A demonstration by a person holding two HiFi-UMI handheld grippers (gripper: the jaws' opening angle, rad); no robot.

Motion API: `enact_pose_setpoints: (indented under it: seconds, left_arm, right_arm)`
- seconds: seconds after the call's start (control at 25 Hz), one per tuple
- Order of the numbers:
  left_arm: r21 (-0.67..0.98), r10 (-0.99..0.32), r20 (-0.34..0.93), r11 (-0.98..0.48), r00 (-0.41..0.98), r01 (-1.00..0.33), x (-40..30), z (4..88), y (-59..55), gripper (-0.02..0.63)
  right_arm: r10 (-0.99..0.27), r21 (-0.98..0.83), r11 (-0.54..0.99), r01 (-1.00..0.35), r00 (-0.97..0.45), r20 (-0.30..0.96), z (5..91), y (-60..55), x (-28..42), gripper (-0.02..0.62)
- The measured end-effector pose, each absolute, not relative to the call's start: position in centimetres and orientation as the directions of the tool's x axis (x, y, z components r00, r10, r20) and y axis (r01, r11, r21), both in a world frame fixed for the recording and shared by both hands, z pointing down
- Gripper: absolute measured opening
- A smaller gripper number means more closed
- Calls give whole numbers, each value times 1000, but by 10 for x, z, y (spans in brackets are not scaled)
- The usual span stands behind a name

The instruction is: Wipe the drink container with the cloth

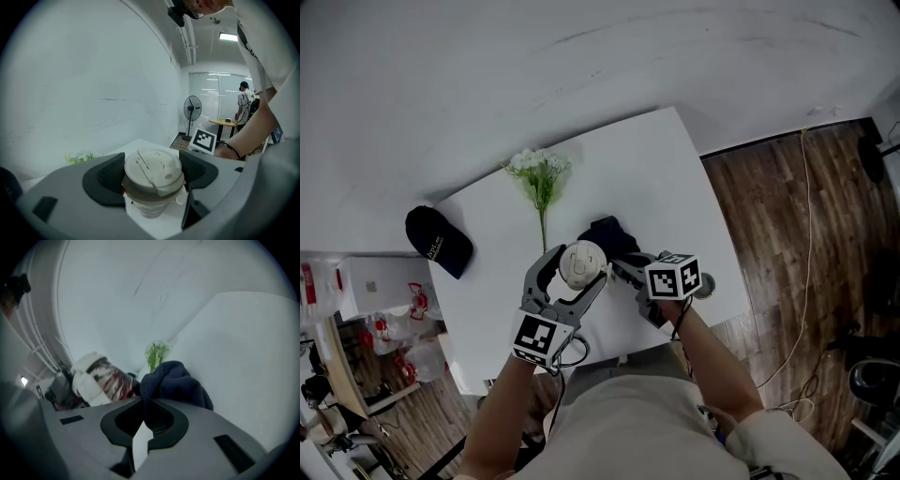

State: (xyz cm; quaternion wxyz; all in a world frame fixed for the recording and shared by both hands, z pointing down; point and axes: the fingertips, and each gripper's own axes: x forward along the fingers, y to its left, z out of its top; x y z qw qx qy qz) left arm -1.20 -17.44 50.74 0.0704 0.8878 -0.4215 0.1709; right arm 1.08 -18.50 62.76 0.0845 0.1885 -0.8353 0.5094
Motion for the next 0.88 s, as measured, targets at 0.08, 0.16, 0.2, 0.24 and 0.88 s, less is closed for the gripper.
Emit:
enact_pose_setpoints:
  seconds: [0.08,0.16,0.2,0.24,0.88]
  left_arm:
    - [-18,-724,362,-636,588,-772,-12,507,-175,370]
    - [-18,-723,360,-637,589,-771,-11,507,-175,370]
    - [-18,-723,359,-637,590,-771,-11,507,-175,370]
    - [-17,-723,359,-637,590,-770,-11,507,-175,370]
    - [-21,-718,359,-644,596,-764,-12,507,-174,370]
  right_arm:
    - [-182,-792,450,-412,-911,371,632,-167,11,37]
    - [-161,-730,547,-410,-907,389,621,-155,11,37]
    - [-148,-655,637,-406,-899,413,614,-150,12,37]
    - [-134,-554,736,-389,-886,444,605,-145,12,37]
    - [-210,-232,926,-299,-916,342,521,-200,18,37]
